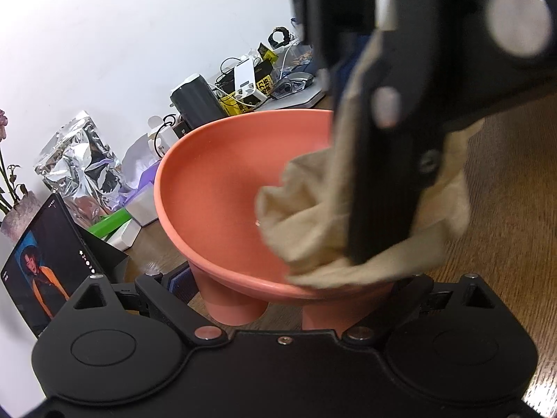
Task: Clean bowl
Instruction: 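Rub the beige towel around the bowl's inner wall with the right tool, then sweep the towel along the bowl rim with the right tool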
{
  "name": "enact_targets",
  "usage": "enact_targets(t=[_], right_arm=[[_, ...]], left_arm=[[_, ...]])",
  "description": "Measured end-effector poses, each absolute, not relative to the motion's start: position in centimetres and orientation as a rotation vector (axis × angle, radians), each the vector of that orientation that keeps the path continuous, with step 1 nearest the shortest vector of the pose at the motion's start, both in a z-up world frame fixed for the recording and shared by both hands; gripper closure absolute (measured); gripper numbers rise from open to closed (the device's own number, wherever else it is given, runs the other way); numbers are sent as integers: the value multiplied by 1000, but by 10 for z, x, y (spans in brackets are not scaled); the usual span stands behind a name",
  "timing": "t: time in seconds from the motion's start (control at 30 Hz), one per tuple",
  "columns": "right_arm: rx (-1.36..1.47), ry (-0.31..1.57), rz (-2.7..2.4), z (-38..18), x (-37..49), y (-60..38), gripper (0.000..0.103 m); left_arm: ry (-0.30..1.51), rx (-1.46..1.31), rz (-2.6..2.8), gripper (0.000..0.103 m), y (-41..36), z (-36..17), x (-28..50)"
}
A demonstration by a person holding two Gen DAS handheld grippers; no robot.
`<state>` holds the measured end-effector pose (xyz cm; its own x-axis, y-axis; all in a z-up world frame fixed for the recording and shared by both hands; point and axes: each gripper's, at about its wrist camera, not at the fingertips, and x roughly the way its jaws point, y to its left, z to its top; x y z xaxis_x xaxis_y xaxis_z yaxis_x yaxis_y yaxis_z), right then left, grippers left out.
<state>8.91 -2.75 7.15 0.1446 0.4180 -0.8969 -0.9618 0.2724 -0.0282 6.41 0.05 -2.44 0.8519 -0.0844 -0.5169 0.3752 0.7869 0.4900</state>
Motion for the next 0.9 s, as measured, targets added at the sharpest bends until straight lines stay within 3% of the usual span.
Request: enact_targets(t=[0.9], right_arm=[[-450, 782, 1174, 78, 124, -32, 94]], left_arm=[[514, 599, -266, 8, 7, -24, 72]])
